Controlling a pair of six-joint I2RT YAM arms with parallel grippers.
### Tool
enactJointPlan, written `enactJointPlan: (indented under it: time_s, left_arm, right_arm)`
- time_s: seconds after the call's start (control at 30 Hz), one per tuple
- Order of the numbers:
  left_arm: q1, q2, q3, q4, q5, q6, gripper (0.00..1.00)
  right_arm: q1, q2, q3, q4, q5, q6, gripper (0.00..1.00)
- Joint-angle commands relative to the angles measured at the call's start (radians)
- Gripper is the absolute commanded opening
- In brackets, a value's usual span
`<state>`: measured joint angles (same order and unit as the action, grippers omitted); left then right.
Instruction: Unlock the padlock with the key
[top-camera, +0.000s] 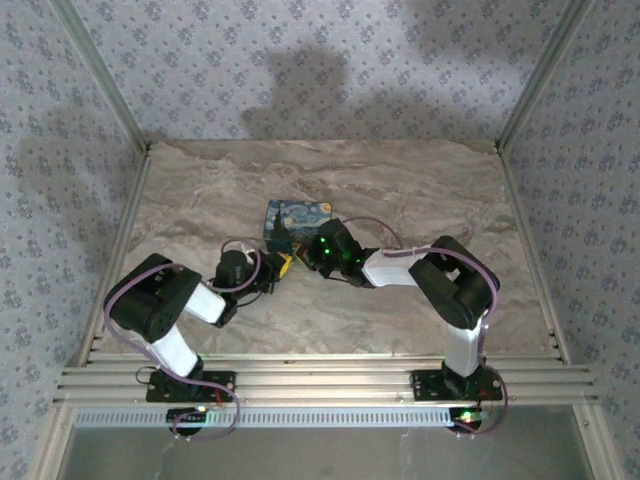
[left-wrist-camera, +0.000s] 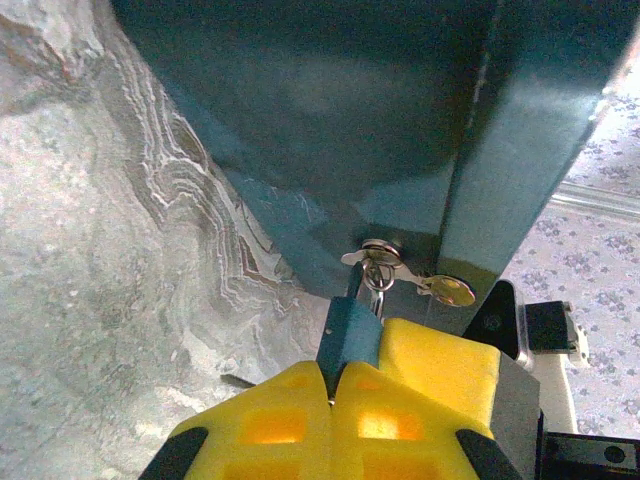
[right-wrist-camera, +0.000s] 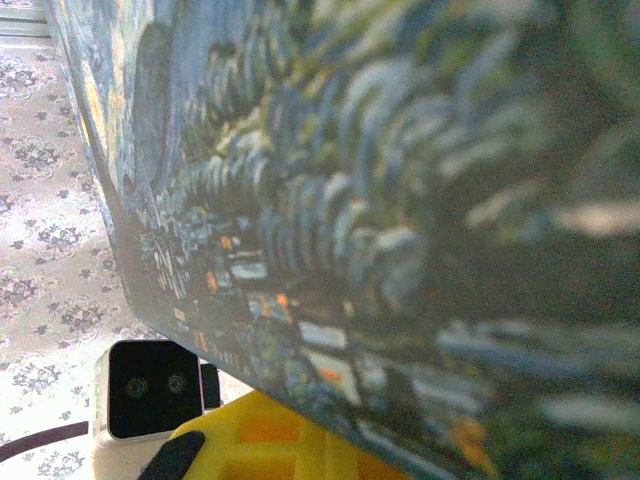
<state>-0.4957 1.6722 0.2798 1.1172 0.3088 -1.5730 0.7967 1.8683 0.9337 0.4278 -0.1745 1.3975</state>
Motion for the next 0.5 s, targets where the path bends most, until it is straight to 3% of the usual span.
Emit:
enactJointPlan:
  time_s: [0.0, 0.03, 0.17, 0.23, 0.33, 0.47]
  left_arm:
    - [-0.016, 0.017, -0.004, 0.062, 0.029, 0.012, 0.00]
    - [-0.017, 0.018, -0.005, 0.067, 0.030, 0.016, 0.00]
    - [-0.023, 0.022, -0.011, 0.078, 0.031, 0.024, 0.00]
    - [-0.027, 0.024, -0.010, 0.076, 0.033, 0.027, 0.00]
    - [-0.029, 0.030, -0.010, 0.078, 0.039, 0.034, 0.00]
    - [-0.029, 0.028, -0.011, 0.068, 0.045, 0.050, 0.00]
  right_arm:
    - [0.019, 0.011, -0.015, -0.014, -0.020, 0.008, 0.00]
    - [0.020, 0.009, -0.017, -0.016, -0.019, 0.009, 0.01]
    - [0.020, 0.012, -0.014, -0.022, -0.019, 0.015, 0.32]
    - [0.021, 0.015, -0.013, -0.017, -0.020, 0.017, 0.40]
    - [0.021, 0.018, -0.014, -0.012, -0.019, 0.018, 0.41]
    - [0.018, 0.017, -0.017, -0.008, -0.019, 0.021, 0.26]
